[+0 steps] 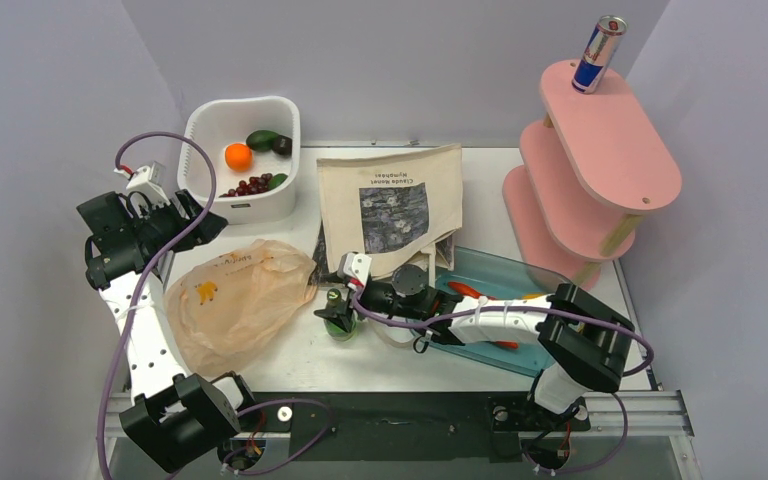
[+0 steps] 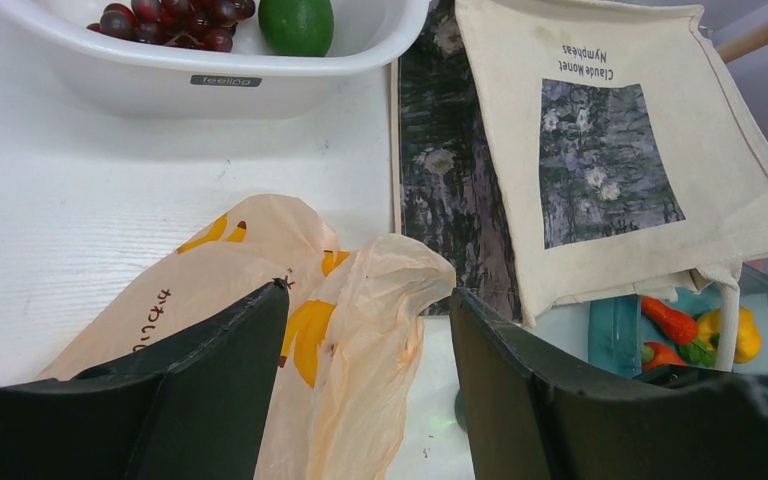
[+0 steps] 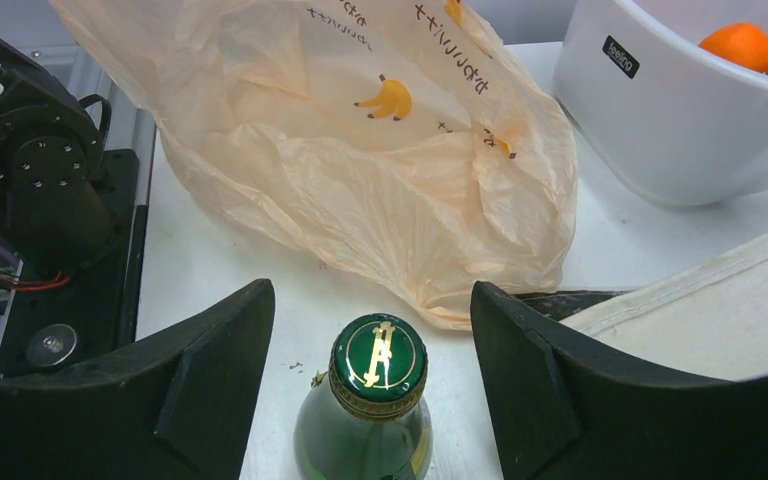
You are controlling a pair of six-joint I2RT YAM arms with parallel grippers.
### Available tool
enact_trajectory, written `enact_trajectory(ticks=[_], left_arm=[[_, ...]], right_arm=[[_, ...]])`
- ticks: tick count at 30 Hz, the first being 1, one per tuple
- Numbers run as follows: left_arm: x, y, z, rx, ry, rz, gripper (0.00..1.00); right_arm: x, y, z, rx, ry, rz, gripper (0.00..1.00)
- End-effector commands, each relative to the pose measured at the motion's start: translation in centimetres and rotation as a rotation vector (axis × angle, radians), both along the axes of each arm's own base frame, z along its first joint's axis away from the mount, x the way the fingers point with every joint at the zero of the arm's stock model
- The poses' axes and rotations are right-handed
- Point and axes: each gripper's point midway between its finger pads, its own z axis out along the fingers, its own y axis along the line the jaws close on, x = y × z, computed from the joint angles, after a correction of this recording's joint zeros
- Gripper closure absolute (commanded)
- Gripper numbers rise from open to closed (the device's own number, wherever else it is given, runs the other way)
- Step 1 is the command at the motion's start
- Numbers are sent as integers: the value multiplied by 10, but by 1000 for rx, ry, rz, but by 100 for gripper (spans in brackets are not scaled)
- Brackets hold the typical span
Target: Untie the knot of the grocery bags and take out the mixed food
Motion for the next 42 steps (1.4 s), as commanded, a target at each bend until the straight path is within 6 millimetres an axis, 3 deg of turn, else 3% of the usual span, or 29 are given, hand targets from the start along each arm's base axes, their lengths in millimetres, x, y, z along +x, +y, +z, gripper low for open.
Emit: enact_trajectory(ticks=[1, 7, 9, 12, 14, 19, 21, 28, 30, 36, 41, 42], left_arm=[[3, 1, 14, 39, -40, -11, 42], [1, 0, 11, 37, -33, -10, 42], [0, 0, 9, 38, -31, -9, 42], [0, 0, 9, 38, -30, -10, 42], [1, -1, 8, 34, -30, -11, 42], [2, -6, 6, 29, -35, -32, 42], [2, -7, 6, 32, -40, -37, 42], [1, -11, 4, 30, -52, -45, 42], [1, -12, 5, 30, -58, -48, 42], [5, -15, 8, 24, -75, -52, 42], [8, -19, 10, 25, -87, -64, 42], [9, -19, 12, 27, -92, -65, 42]], right_arm=[[3, 5, 12, 68, -24, 4, 34], [7, 6, 8, 62, -21, 11, 57], [7, 6, 11, 70, -21, 13, 68], [5, 7, 24, 100, -19, 21, 90], [4, 7, 37, 128, -18, 22, 100], [-1, 3, 84, 180, 8, 28, 100], [-4, -3, 116, 224, 12, 27, 100], [11, -22, 190, 316, 81, -39, 100], [19, -30, 220, 359, 87, -71, 100], [52, -65, 278, 420, 77, -208, 100], [88, -110, 329, 440, -43, -381, 100], [100, -121, 327, 409, -59, -431, 100]])
